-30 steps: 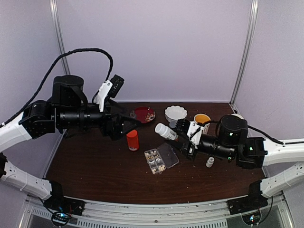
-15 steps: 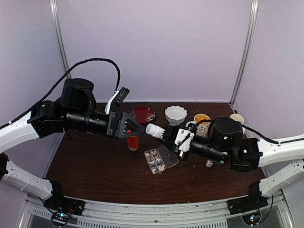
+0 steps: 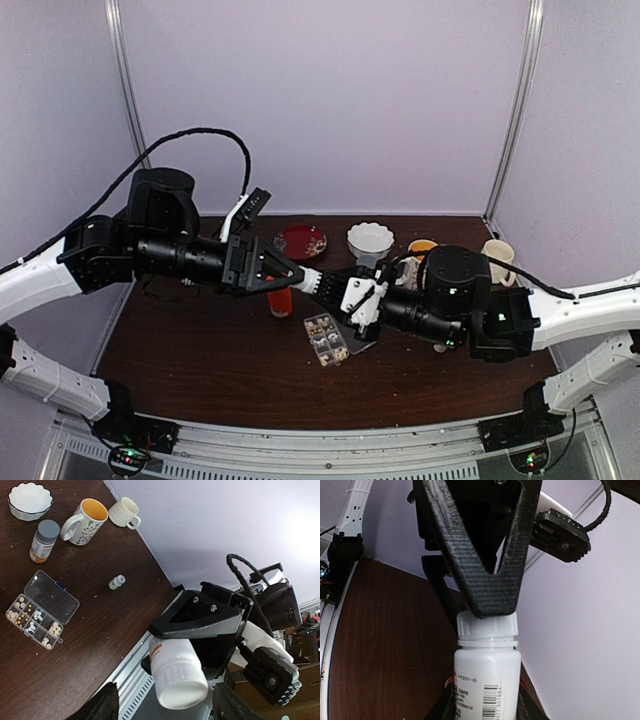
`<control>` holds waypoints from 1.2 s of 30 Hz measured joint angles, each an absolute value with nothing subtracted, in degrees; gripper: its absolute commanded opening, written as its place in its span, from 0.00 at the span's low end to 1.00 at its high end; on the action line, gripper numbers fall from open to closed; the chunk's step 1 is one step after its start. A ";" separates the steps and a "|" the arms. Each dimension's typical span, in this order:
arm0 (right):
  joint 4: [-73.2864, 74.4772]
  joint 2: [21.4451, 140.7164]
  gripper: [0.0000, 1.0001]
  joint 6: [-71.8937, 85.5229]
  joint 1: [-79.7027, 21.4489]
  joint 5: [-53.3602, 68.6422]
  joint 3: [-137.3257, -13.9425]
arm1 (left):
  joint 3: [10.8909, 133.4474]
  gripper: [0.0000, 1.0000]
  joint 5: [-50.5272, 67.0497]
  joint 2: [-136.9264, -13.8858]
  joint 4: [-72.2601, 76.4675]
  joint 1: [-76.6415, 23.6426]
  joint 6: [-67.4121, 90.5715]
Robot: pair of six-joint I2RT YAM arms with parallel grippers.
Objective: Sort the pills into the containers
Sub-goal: Screw the lid of the pill bottle onto the pill bottle.
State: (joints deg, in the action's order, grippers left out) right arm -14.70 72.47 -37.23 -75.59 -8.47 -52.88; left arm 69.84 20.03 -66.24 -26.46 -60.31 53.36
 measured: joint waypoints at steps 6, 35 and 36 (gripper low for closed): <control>-14.11 73.73 0.00 -37.65 -76.18 -8.86 -53.32 | 69.84 0.59 20.21 -66.24 -26.41 -60.31 53.69; -5.06 75.99 0.00 -35.24 -76.34 -11.38 -58.15 | 70.06 0.00 20.91 -68.12 -28.47 -59.55 51.66; -3.75 76.03 0.00 -34.68 -76.29 -11.25 -58.63 | 70.43 0.00 21.06 -68.55 -29.04 -59.53 51.18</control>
